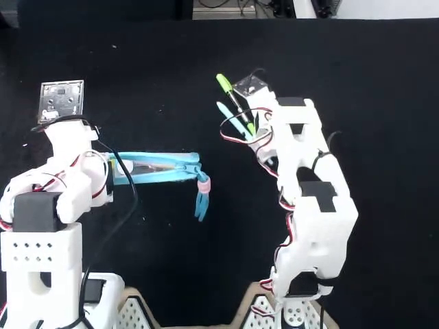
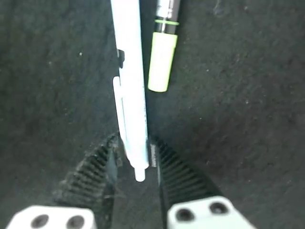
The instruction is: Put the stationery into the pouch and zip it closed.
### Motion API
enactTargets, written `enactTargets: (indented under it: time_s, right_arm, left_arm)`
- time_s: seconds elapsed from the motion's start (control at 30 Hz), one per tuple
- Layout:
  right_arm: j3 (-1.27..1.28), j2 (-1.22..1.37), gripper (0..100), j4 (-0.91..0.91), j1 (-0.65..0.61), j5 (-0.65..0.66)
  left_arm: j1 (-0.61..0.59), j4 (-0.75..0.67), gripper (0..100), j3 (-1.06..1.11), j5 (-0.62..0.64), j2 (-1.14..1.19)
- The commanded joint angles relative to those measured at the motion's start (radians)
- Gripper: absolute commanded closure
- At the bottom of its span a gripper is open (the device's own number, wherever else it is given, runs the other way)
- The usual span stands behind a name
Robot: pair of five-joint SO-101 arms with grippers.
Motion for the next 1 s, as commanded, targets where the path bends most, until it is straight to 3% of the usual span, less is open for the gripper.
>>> enactTargets:
  time_s: [0.0, 0.2, 0.4, 0.6, 0.77, 0.97]
  right_arm:
    - [-0.001, -0.058, 98.8, 0.069, 0.025, 0.015]
    - [0.252, -0.306, 98.8, 0.069, 0.095, 0.029]
    - [0.582, -0.558, 98.7, -0.037, 0.215, 0.146]
    - [0.665, -0.638, 95.3, 0.032, 0.315, 0.170]
    - [0.645, -0.619, 82.2, 0.060, 0.227, 0.161]
    - [0.493, -0.628, 82.2, 0.187, 0.072, 0.012]
  left_arm:
    - [-0.013, -0.008, 97, 0.035, 0.006, 0.009]
    - [-0.013, -0.008, 97, 0.035, 0.006, 0.009]
    - [-0.012, -0.008, 97, 0.035, 0.006, 0.009]
    - [-0.007, -0.008, 97, 0.035, 0.006, 0.009]
    - [-0.008, -0.008, 97, 0.035, 0.006, 0.009]
    - [-0.012, -0.008, 97, 0.035, 0.006, 0.009]
